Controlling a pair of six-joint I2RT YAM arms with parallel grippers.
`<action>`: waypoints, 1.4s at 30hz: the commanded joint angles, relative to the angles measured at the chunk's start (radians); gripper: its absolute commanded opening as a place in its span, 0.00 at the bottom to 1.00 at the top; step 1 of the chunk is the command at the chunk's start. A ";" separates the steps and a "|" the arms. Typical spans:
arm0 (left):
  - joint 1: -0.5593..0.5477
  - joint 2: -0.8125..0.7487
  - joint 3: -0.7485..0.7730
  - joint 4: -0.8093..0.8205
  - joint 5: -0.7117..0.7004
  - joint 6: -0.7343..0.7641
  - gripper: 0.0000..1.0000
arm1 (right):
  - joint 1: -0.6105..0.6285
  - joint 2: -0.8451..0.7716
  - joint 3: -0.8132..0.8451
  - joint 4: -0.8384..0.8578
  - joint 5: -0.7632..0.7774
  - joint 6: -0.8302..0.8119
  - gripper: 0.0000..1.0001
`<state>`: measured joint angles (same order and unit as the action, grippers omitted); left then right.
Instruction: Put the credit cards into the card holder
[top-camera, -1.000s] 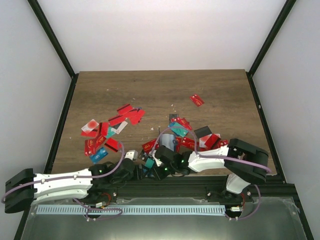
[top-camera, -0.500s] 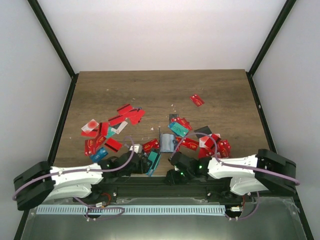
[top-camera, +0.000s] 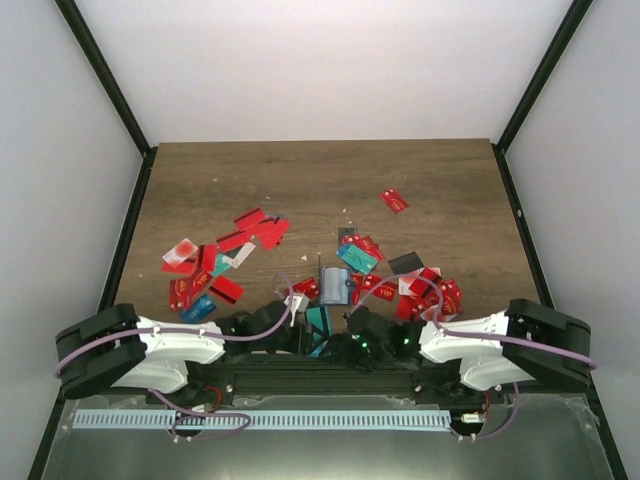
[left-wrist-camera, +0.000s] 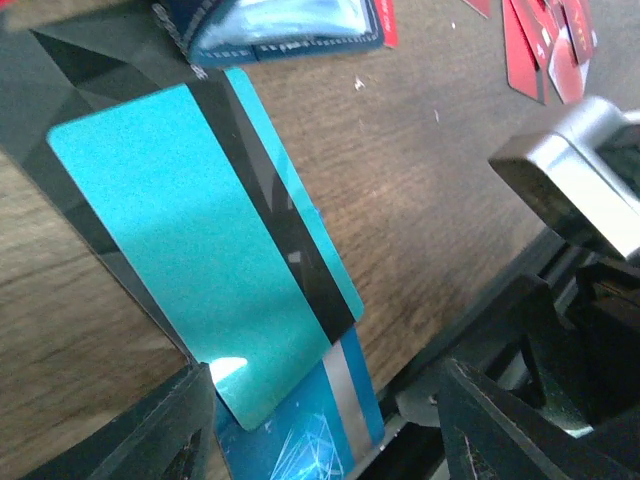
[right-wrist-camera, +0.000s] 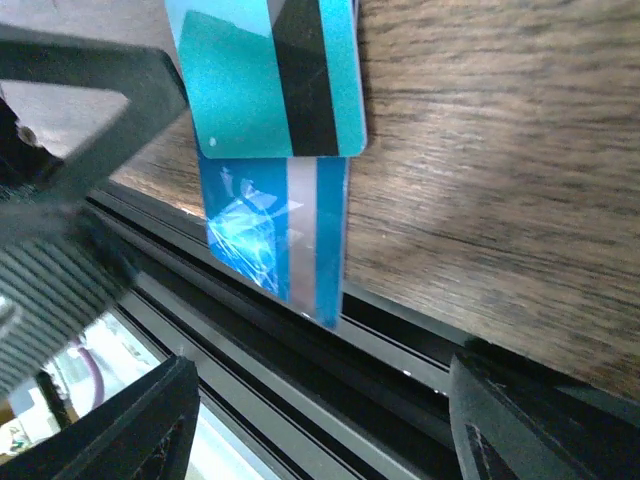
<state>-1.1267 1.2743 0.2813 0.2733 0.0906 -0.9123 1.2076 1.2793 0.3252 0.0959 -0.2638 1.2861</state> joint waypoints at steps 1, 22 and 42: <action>-0.019 0.030 -0.008 -0.026 0.048 -0.007 0.63 | 0.009 0.026 -0.056 0.110 0.076 0.121 0.71; -0.033 0.092 -0.029 0.030 0.057 -0.013 0.60 | -0.055 0.056 -0.162 0.314 0.170 0.198 0.37; -0.033 -0.041 0.006 -0.100 0.011 -0.018 0.60 | -0.116 -0.024 -0.126 0.190 0.036 0.044 0.01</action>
<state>-1.1538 1.2976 0.2729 0.3252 0.1291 -0.9234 1.1007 1.2942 0.1699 0.4408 -0.2344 1.3895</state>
